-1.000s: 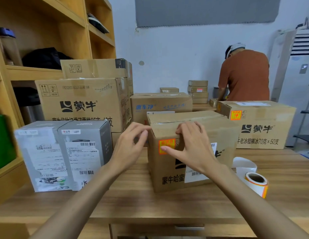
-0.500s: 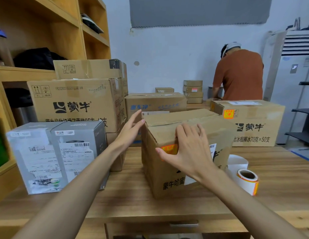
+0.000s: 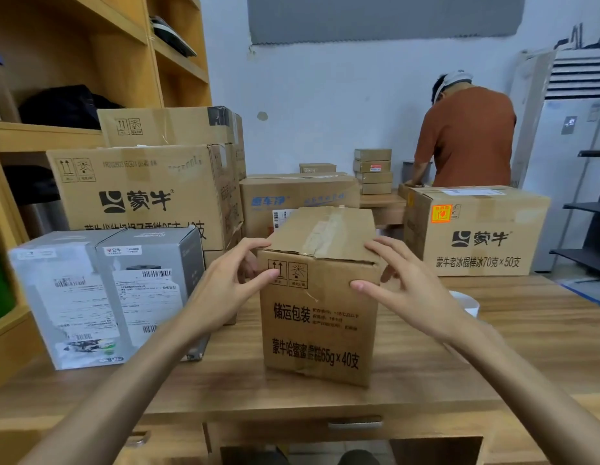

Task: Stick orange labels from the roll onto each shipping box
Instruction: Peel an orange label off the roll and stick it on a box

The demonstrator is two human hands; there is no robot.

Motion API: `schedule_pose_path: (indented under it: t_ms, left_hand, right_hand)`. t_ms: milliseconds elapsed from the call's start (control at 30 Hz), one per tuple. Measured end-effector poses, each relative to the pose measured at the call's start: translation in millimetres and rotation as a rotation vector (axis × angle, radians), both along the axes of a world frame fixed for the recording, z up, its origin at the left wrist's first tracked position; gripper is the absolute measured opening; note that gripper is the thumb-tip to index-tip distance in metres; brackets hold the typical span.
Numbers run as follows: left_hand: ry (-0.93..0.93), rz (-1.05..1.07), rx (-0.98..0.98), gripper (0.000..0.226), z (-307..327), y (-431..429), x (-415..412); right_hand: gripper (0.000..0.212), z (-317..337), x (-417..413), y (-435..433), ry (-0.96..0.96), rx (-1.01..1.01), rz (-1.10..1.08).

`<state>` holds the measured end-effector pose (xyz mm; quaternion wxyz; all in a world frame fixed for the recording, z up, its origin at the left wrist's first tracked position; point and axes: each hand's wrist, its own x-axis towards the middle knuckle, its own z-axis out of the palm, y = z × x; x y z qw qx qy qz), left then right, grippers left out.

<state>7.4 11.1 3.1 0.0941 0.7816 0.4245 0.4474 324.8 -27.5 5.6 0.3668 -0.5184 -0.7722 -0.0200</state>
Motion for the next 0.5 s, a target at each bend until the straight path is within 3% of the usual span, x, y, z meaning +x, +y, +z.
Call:
schedule_pose_path:
  t_ms: [267, 500]
  left_hand:
    - [0.072, 0.103, 0.076, 0.042, 1.5, 4.7, -3.8]
    - [0.188, 0.190, 0.166, 0.041, 7.5, 8.5, 12.1]
  right_hand:
    - [0.086, 10.7, -1.3, 25.9, 0.076, -0.117, 0.132]
    - [0.070, 8.8, 5.9, 40.7, 0.137, -0.120, 0.160]
